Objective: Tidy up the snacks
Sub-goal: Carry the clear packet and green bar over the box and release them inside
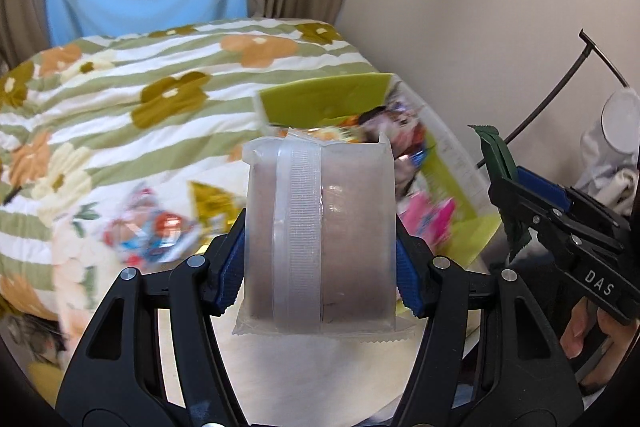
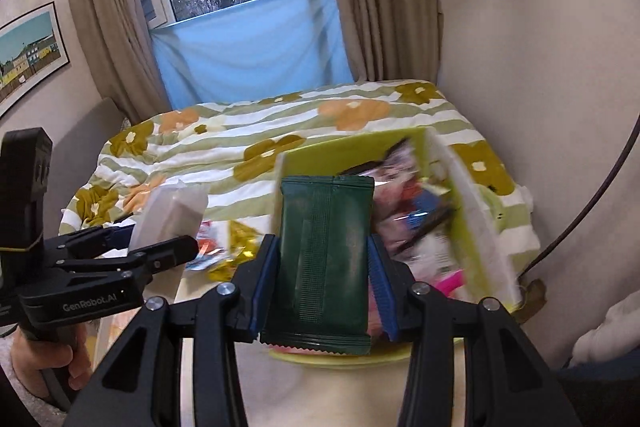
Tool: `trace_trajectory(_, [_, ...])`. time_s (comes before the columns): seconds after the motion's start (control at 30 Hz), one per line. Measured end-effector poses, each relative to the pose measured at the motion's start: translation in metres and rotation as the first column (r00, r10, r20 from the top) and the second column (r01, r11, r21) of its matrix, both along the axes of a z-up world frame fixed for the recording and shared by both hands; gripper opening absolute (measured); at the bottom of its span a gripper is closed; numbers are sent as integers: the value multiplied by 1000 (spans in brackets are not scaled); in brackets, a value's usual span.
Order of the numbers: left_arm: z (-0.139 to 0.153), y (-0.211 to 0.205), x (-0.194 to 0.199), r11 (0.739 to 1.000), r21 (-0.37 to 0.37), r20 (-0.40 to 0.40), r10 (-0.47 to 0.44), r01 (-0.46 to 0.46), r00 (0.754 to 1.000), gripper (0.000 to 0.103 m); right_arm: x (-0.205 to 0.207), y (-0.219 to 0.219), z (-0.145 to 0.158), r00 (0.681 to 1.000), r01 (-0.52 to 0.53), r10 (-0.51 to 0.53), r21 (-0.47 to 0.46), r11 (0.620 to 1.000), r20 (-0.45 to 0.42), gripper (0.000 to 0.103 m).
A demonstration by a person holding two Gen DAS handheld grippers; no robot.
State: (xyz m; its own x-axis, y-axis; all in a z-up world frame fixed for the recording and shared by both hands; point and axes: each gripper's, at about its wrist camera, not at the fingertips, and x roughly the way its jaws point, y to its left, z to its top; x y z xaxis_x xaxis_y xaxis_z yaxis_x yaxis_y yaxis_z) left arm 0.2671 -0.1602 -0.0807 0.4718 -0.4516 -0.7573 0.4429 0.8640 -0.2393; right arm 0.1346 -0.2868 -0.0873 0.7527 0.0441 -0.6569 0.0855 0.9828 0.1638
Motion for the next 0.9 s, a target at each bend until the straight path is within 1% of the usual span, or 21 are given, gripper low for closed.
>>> trace_trajectory(0.13, [-12,-53,4,1000,1,-27,5,-5,1000,59,0,-41,1,1000,-13,13,2,1000,-1,41])
trace_trajectory(0.23, [-23,-86,6,1000,2,-47,5,-5,999,59,3,-66,-4,1000,-25,25,0,1000,-10,41])
trace_trajectory(0.3, [-34,-108,10,999,42,-73,-1,4,997,61,4,-81,-10,999,-32,33,13,999,-24,41])
trace_trajectory(0.33, [-39,-112,11,998,62,-79,4,1,997,63,4,-86,-11,999,-37,37,18,999,-29,41])
trace_trajectory(0.37, [-43,-119,10,997,80,-87,14,-7,996,74,5,-90,-13,998,-43,44,19,999,-34,41])
trace_trajectory(0.4, [-44,-122,8,997,75,-95,16,-9,995,92,5,-94,-15,998,-51,52,18,999,-37,41])
trace_trajectory(0.43, [-44,-121,6,998,53,-96,27,-22,995,99,5,-97,-16,998,-57,58,18,998,-38,41])
trace_trajectory(0.47, [-43,-118,2,999,36,-88,44,-41,995,103,6,-104,-17,997,-63,63,20,998,-40,41])
trace_trajectory(0.53, [-42,-112,-3,997,44,-82,69,-65,994,103,7,-109,-19,996,-75,76,29,997,-45,41])
trace_trajectory(0.67, [-40,-98,-12,985,112,-49,135,-129,990,103,14,-115,-26,992,-109,112,47,993,-59,41])
trace_trajectory(0.9, [-41,-73,-13,971,126,-42,212,-205,976,103,36,-114,-41,979,-176,182,72,982,-87,41])
